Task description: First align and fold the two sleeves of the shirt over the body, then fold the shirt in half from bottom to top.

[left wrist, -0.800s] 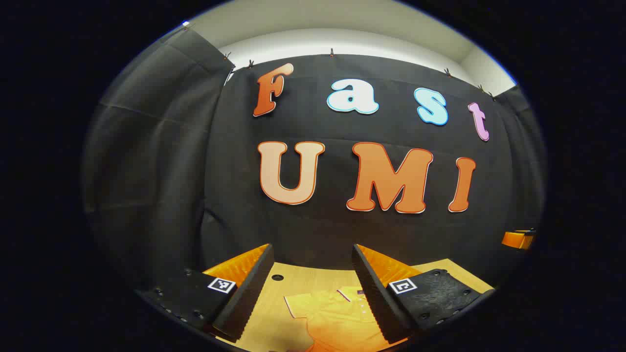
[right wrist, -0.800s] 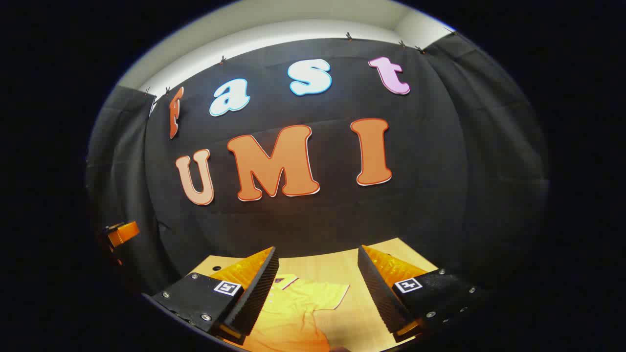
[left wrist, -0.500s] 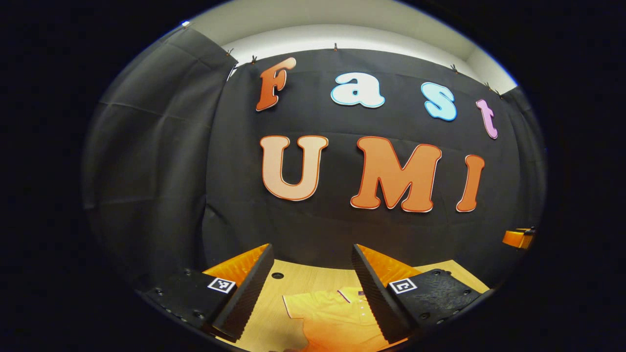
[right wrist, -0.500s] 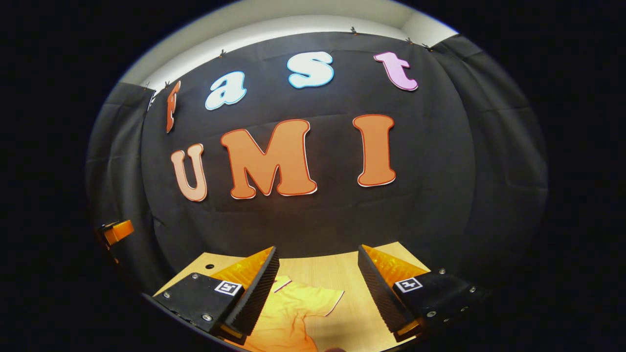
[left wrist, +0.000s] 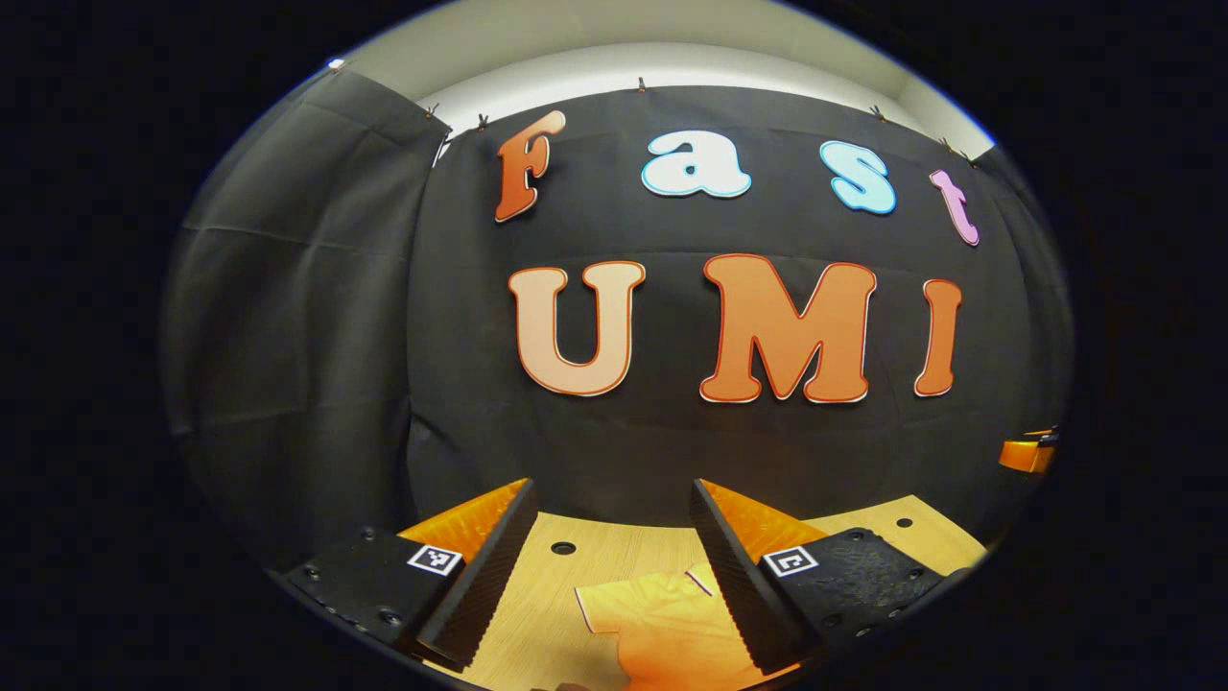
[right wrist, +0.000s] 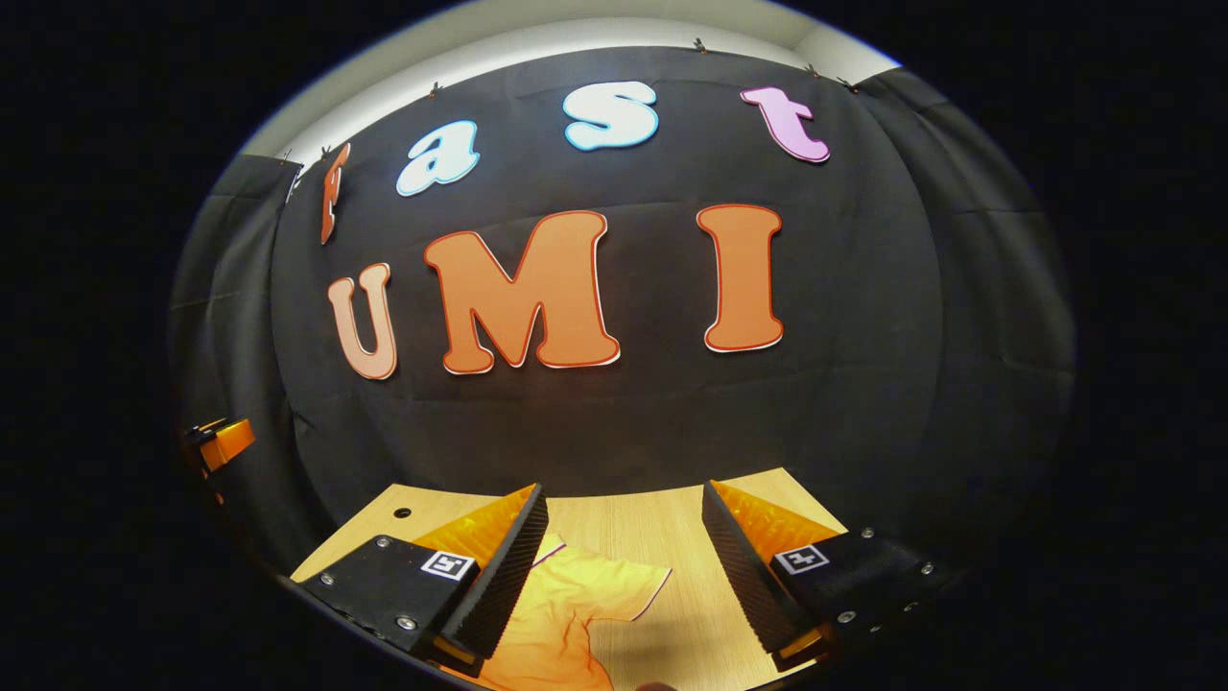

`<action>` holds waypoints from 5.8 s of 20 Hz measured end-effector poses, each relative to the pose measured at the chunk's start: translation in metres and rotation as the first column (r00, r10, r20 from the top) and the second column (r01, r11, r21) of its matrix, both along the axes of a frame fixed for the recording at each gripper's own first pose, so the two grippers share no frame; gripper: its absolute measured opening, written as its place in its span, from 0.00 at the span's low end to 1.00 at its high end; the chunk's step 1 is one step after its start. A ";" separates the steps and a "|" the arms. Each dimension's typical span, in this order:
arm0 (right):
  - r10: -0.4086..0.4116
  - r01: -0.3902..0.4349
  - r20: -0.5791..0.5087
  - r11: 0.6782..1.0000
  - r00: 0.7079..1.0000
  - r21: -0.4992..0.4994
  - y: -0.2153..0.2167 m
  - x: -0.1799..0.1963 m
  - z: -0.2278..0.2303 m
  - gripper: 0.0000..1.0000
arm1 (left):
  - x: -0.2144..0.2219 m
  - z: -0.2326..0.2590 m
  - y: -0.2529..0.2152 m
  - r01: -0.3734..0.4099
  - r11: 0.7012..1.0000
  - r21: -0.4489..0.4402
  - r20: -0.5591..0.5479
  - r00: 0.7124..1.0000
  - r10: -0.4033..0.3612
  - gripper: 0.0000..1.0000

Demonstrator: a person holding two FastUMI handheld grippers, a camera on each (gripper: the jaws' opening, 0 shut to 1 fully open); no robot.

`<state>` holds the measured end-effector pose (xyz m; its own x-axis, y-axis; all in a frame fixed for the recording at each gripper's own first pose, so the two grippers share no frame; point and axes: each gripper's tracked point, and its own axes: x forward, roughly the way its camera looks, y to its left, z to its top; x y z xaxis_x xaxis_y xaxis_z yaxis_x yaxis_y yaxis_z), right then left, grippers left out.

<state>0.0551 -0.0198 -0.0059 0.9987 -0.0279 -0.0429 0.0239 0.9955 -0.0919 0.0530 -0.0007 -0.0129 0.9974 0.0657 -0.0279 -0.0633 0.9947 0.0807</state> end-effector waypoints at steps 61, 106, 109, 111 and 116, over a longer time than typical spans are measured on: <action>-0.238 0.375 -0.923 0.920 0.301 -0.115 -0.075 0.159 -0.367 0.75 | 0.116 -0.111 0.117 -0.090 0.995 -0.038 -0.245 0.966 0.078 0.98; 0.007 -0.039 -0.883 0.999 0.470 -0.013 0.209 0.164 -0.314 0.02 | 0.037 -0.102 0.268 -0.176 0.984 -0.036 -0.226 0.960 0.163 0.98; 0.054 -0.063 -0.890 0.998 0.453 0.028 0.223 0.161 -0.319 0.07 | 0.038 -0.106 0.271 -0.178 0.983 -0.033 -0.235 0.958 0.165 0.98; 0.092 -0.068 -0.893 0.995 0.441 0.069 0.236 0.158 -0.321 0.17 | 0.037 -0.106 0.269 -0.174 0.984 -0.030 -0.235 0.958 0.162 0.98; 0.127 -0.096 -0.879 0.991 0.460 0.093 0.249 0.159 -0.319 0.72 | 0.037 -0.107 0.258 -0.166 0.986 -0.032 -0.240 0.958 0.154 0.98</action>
<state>0.2146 0.2297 -0.3252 0.4237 0.0972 -0.9006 -0.1658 0.9857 0.0284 0.0902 0.2573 -0.1197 0.9386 0.2162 -0.2689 -0.2071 0.9763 0.0621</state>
